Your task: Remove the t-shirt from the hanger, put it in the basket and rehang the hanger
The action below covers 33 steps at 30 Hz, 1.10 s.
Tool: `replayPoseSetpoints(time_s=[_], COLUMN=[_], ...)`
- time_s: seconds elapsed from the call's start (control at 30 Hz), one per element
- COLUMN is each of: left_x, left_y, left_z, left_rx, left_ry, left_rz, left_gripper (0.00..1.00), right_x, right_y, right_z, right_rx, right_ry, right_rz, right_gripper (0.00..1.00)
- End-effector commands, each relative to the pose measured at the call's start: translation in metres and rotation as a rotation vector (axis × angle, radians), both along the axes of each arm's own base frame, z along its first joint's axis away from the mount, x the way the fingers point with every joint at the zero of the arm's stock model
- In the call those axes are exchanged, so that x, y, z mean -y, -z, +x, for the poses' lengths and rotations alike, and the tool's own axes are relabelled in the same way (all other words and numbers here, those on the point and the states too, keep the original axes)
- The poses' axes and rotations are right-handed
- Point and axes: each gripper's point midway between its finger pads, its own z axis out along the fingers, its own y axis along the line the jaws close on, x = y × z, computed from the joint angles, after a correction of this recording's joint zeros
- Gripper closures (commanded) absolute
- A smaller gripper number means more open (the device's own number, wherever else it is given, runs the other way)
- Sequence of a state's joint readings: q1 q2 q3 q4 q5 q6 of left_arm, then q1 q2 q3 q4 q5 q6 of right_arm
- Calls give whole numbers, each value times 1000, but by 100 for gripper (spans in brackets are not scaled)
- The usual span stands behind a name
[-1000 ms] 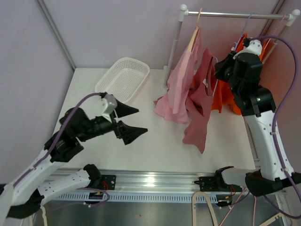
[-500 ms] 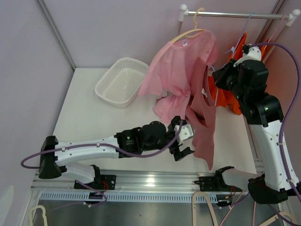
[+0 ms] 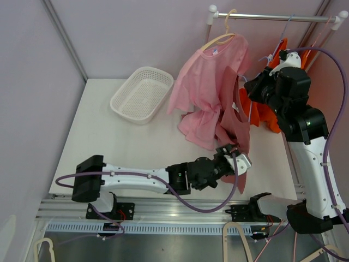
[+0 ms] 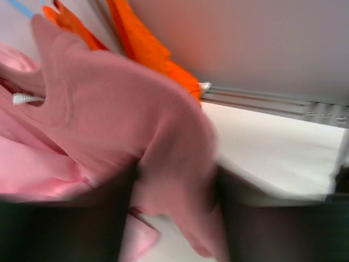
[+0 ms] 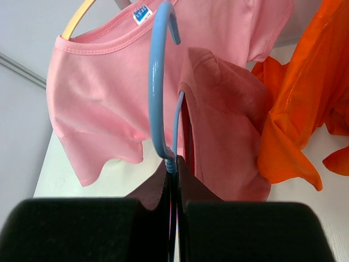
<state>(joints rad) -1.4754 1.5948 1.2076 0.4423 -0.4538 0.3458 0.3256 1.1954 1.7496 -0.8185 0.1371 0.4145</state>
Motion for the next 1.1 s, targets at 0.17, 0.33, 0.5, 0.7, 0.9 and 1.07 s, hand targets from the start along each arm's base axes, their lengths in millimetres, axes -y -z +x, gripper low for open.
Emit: replayPoseSetpoints(time_s=[0.17,0.33,0.5,0.7,0.9,1.07], left_x=[16,-1,-7,-8,-8,-11], left_y=[-24,-46,-55,-3,52,72], left_z=[2,-56,-148,-171,-74,0], left_rx=[50,55,5,-168,-459,-525], left_ry=[-77,92,412,548,354,80], left_rz=[-47,-69,-79,-59,-55,-27], left_gripper=[99,99,99,99,99,99], right_x=[2,13,14,9,14,14], right_y=[-38,-37,-30,-24,-6,13], right_z=[-6,10,38,43,16,-17], right_rx=[90,95,69,16,-127,-228], right_ry=[-3,69,98,49,16,-43], right_rz=[10,-32,-35,-63,-125,-168], right_gripper=[100,100,100,100,100,100])
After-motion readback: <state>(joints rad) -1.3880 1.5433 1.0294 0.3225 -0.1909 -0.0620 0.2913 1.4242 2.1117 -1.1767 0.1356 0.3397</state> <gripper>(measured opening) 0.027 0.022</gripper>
